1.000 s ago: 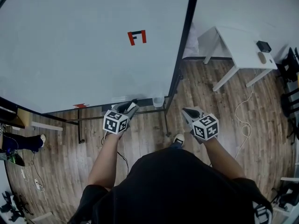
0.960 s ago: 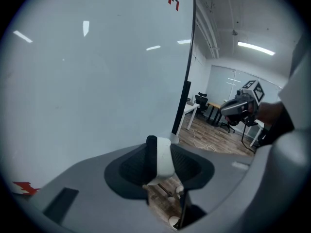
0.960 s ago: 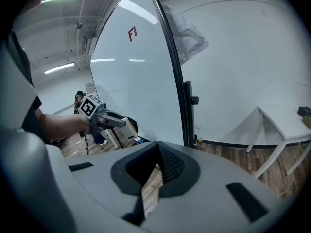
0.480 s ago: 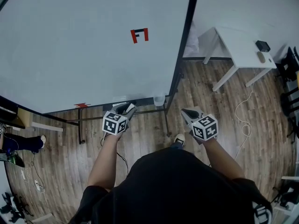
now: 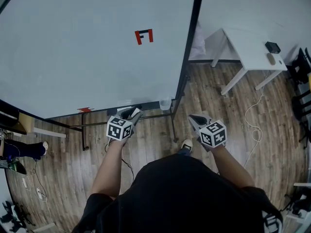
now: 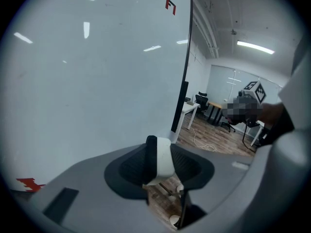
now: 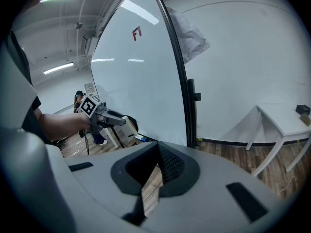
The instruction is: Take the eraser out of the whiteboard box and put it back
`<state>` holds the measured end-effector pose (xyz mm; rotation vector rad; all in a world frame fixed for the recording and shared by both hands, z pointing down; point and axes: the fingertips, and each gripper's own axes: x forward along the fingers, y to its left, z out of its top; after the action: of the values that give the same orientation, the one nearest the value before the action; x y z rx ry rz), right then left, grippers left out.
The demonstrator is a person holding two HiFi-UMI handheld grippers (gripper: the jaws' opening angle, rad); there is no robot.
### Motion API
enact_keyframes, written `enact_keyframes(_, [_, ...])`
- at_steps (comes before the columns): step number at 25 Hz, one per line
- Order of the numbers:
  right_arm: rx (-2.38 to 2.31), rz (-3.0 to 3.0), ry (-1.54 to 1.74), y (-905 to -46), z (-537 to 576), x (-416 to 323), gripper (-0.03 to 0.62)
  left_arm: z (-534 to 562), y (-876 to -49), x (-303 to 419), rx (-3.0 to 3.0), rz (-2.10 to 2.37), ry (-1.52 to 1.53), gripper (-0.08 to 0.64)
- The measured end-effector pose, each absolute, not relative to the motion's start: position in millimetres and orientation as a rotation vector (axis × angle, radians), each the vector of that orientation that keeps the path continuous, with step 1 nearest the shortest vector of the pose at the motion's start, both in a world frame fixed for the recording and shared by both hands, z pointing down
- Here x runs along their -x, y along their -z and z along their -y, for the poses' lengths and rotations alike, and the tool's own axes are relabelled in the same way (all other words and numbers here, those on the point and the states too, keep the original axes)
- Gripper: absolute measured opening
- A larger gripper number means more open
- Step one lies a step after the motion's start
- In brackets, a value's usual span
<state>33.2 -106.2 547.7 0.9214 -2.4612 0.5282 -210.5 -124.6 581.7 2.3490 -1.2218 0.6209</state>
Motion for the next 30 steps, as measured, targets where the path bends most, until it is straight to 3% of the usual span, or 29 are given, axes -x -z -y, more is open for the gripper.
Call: enact_keyframes(30, [-0.961,2.426,-0.599,-563.9,134.2,-83.0,-0.006,192.0,-558.9,125.0,-2.452,1.144,-0.59,0.155])
